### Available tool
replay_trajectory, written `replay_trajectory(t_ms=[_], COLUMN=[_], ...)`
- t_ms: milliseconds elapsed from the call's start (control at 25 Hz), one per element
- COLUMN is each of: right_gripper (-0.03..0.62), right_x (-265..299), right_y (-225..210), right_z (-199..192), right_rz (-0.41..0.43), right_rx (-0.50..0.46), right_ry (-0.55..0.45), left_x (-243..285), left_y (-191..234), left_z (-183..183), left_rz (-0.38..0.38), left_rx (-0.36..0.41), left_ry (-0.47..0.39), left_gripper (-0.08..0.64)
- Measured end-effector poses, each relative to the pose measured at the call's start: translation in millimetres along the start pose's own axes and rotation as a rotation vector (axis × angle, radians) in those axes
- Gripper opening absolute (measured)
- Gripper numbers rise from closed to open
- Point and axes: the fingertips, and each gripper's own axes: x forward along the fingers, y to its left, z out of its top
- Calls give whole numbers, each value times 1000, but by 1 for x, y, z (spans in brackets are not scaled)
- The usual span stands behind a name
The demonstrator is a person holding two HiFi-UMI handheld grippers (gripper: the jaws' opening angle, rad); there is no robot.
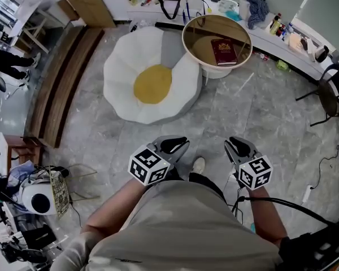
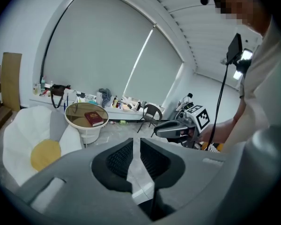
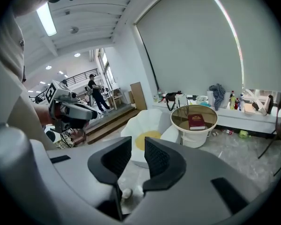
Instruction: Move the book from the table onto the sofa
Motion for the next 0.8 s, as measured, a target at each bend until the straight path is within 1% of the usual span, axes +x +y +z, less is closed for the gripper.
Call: replay_trajectory(t_ms=[80, 160, 320, 440, 600, 720, 800], right_gripper=[95, 95, 95, 97, 112, 129, 138], right_x=[13, 28, 61, 84, 115, 139, 152], right_y=[-18, -36, -66, -86, -126, -154, -177], right_z=[4, 8, 20, 46, 88, 108, 116], right_rz=[-3, -9, -50, -95, -166, -213, -229], right_rx=[27, 54, 100, 139, 141, 165, 185], right_ry=[6, 13, 23, 9, 2, -14, -11], left_x=[17, 35, 64, 80, 108, 128, 147], left_y=[13, 30, 77, 116, 163, 197, 219], left_z=[9, 19, 39, 59, 94, 107, 115], left_rz=[-11, -27, -66, -97, -152, -194, -208], left_rx=[-20, -24, -36, -34, -14, -3, -23], left_ry=[16, 29, 35, 49, 68, 103, 122], left_gripper=[35, 45, 69, 84, 103, 118, 134])
